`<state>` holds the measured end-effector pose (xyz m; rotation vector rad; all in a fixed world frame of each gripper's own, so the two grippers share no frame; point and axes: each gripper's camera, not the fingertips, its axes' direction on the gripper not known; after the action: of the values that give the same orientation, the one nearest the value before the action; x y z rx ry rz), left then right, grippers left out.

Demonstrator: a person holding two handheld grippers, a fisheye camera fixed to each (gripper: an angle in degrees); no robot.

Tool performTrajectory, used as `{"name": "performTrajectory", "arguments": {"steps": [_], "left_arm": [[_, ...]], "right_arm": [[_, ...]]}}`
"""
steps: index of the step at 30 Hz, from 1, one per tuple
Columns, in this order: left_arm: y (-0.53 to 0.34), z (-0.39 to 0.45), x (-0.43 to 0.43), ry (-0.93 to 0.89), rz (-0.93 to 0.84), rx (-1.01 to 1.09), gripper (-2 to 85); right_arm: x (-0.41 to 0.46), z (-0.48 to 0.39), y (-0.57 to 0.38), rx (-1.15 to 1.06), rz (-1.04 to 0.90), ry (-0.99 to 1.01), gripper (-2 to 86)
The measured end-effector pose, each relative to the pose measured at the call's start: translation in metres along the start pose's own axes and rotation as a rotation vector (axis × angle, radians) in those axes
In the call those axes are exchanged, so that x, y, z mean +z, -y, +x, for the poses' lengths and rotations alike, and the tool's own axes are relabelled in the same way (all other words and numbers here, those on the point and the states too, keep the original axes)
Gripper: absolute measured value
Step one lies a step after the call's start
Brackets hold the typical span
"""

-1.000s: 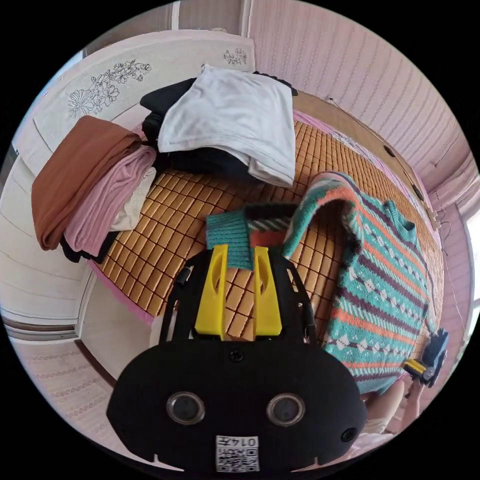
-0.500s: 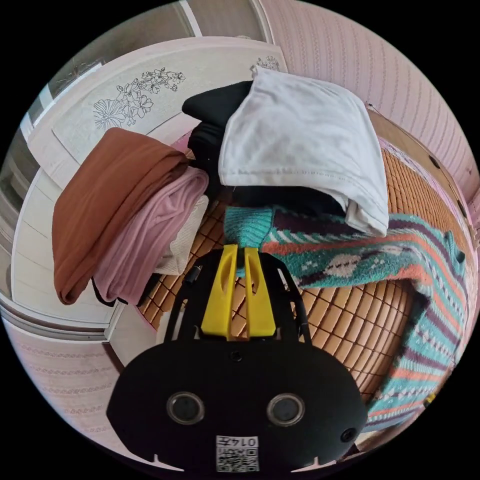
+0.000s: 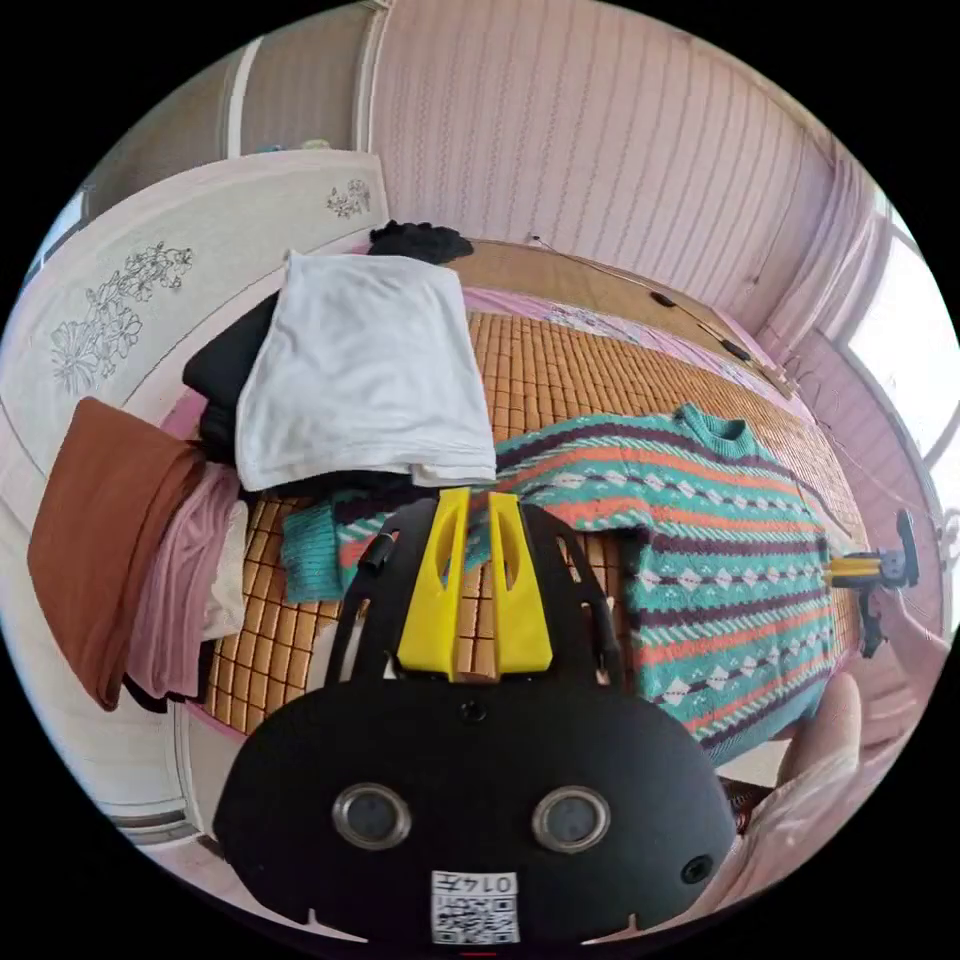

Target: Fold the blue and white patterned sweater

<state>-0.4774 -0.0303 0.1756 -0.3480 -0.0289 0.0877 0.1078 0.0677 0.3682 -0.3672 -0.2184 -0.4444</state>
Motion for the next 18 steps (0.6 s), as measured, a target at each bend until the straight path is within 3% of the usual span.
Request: {"name": "performTrajectory", "arguments": {"steps": [4,12,18], "left_arm": [[0.06,0.083,0.055,-0.181,-0.06,0.176,5.7],[0.107,0.164,0.192,-0.047,-0.32,0.327,6.1],[0.117,0.151,0.203,-0.083,-0.232,0.263,5.6]], "right_arm": [[0.012,0.033,0.092,0.015,0.066,0.027,16.0],[0.05,0.1,0.196,0.14,0.108,-0.058,12.6],[0.078,0.105,0.22,0.038,0.048,-0.115,9.5]]}}
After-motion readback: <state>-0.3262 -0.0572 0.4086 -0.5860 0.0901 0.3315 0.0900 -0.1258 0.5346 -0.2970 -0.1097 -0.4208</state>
